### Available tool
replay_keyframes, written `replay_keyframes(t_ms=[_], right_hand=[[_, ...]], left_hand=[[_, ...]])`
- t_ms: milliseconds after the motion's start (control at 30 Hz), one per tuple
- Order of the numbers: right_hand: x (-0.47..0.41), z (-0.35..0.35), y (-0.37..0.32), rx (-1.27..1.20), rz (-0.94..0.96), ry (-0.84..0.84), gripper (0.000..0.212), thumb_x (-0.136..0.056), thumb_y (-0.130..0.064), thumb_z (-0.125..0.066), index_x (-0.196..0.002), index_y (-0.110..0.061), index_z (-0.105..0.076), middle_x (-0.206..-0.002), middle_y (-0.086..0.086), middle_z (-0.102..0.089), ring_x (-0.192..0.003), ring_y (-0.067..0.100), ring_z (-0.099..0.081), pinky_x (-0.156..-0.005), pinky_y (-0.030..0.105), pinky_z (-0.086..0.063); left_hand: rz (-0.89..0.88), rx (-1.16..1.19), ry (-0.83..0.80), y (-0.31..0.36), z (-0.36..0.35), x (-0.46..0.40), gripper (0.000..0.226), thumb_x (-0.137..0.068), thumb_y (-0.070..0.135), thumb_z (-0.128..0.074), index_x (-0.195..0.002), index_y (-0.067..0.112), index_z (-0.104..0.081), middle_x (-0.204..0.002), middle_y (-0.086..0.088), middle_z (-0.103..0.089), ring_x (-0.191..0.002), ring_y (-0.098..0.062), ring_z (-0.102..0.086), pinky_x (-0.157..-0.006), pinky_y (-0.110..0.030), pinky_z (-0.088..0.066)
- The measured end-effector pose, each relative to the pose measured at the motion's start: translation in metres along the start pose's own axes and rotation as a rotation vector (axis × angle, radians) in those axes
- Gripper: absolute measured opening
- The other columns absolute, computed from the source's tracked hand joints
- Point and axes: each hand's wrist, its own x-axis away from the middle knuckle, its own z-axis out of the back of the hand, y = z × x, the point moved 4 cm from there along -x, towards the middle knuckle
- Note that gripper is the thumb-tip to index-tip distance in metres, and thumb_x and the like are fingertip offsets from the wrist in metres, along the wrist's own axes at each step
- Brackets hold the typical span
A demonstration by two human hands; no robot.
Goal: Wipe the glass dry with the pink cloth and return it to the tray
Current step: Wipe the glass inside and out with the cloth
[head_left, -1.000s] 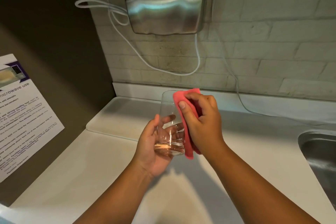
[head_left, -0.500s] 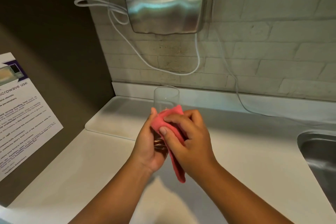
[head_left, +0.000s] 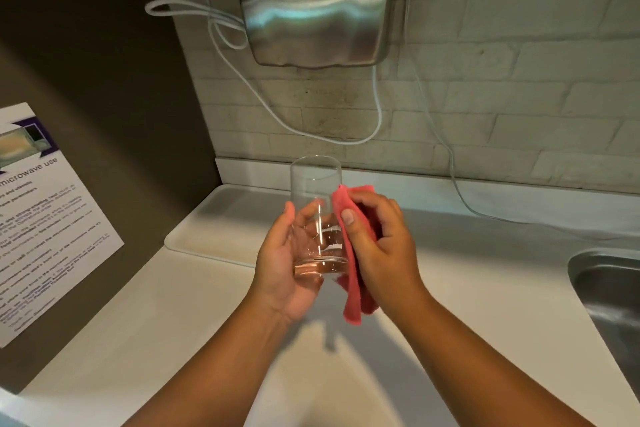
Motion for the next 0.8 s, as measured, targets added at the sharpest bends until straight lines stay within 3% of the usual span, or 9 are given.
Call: replay_keyframes(t_ms=[67,167,267,367,467,567,667,767,800], right_hand=[[0.012,-0.006,-0.007,0.017,0.061,-0.042,0.023,-0.095,-0.03,-0.069,-0.118,-0.033,-0.069,-0.114,-0.006,-0.06,-0.109,0.011,-0.063,-0.091,0.022,-0.052],[0.021,-0.014,-0.02,0.138,0.183,-0.132,0.025,-0.092,-0.03,-0.071,-0.117,-0.037,-0.07,-0.111,-0.01,-0.052,-0.106,0.005,-0.059,-0.088,0.013,-0.047],[0.016,-0.017,-0.028,0.266,0.26,-0.185,0.024,-0.092,-0.036,-0.072,-0.116,-0.036,-0.07,-0.106,-0.014,-0.046,-0.1,0.002,-0.056,-0.084,0.01,-0.045],[-0.002,-0.014,-0.031,0.273,0.257,-0.128,0.024,-0.09,-0.037,-0.074,-0.113,-0.035,-0.072,-0.104,-0.012,-0.046,-0.099,-0.002,-0.055,-0.083,0.006,-0.042],[-0.024,-0.006,-0.028,0.178,0.173,-0.024,0.023,-0.09,-0.038,-0.074,-0.112,-0.04,-0.07,-0.107,-0.011,-0.051,-0.101,-0.001,-0.058,-0.083,0.007,-0.043],[-0.037,0.0,-0.018,0.102,0.08,0.063,0.017,-0.093,-0.038,-0.071,-0.11,-0.037,-0.07,-0.11,-0.004,-0.06,-0.103,0.0,-0.06,-0.085,0.009,-0.044],[-0.039,0.001,-0.009,0.017,-0.017,0.097,0.011,-0.096,-0.043,-0.065,-0.106,-0.039,-0.067,-0.112,-0.004,-0.064,-0.104,0.002,-0.062,-0.086,0.016,-0.047],[-0.037,0.0,-0.004,-0.025,-0.038,0.109,0.005,-0.098,-0.041,-0.062,-0.103,-0.04,-0.062,-0.109,-0.005,-0.067,-0.099,0.005,-0.064,-0.082,0.017,-0.05],[-0.035,0.0,0.0,-0.041,-0.067,0.119,0.002,-0.1,-0.038,-0.06,-0.102,-0.04,-0.061,-0.106,-0.007,-0.068,-0.095,0.006,-0.065,-0.078,0.018,-0.051]], left_hand=[[-0.003,0.016,0.022,-0.001,0.003,-0.002,0.072,-0.105,0.051,-0.045,-0.156,0.001,-0.044,-0.147,-0.031,-0.055,-0.125,-0.041,-0.056,-0.096,-0.047,-0.05],[-0.006,0.02,0.041,-0.005,0.008,-0.004,0.065,-0.102,0.053,-0.049,-0.147,0.007,-0.058,-0.13,-0.024,-0.067,-0.115,-0.034,-0.065,-0.101,-0.044,-0.048],[-0.015,-0.045,0.017,-0.008,0.009,-0.003,0.057,-0.097,0.055,-0.053,-0.128,0.012,-0.072,-0.108,-0.015,-0.075,-0.099,-0.027,-0.074,-0.088,-0.039,-0.055],[-0.036,-0.117,-0.018,-0.009,0.005,0.0,0.046,-0.088,0.054,-0.061,-0.108,0.018,-0.082,-0.103,-0.013,-0.078,-0.093,-0.026,-0.077,-0.077,-0.039,-0.059],[-0.022,-0.137,-0.074,-0.012,-0.002,0.004,0.055,-0.091,0.057,-0.058,-0.129,0.021,-0.074,-0.12,-0.026,-0.073,-0.104,-0.038,-0.071,-0.081,-0.051,-0.062],[0.0,-0.172,-0.091,-0.016,-0.001,0.005,0.073,-0.083,0.058,-0.071,-0.145,0.019,-0.06,-0.138,-0.036,-0.063,-0.111,-0.045,-0.064,-0.097,-0.066,-0.052],[0.001,-0.155,-0.114,-0.019,0.004,0.006,0.069,-0.082,0.054,-0.072,-0.142,0.02,-0.064,-0.125,-0.024,-0.071,-0.098,-0.033,-0.072,-0.089,-0.049,-0.058],[0.018,-0.104,-0.128,-0.021,0.006,0.005,0.07,-0.083,0.054,-0.072,-0.142,0.017,-0.064,-0.124,-0.023,-0.068,-0.101,-0.038,-0.07,-0.099,-0.063,-0.052],[0.021,-0.079,-0.147,-0.02,0.005,0.004,0.073,-0.08,0.055,-0.074,-0.141,0.017,-0.065,-0.119,-0.023,-0.071,-0.097,-0.037,-0.072,-0.096,-0.063,-0.054]])
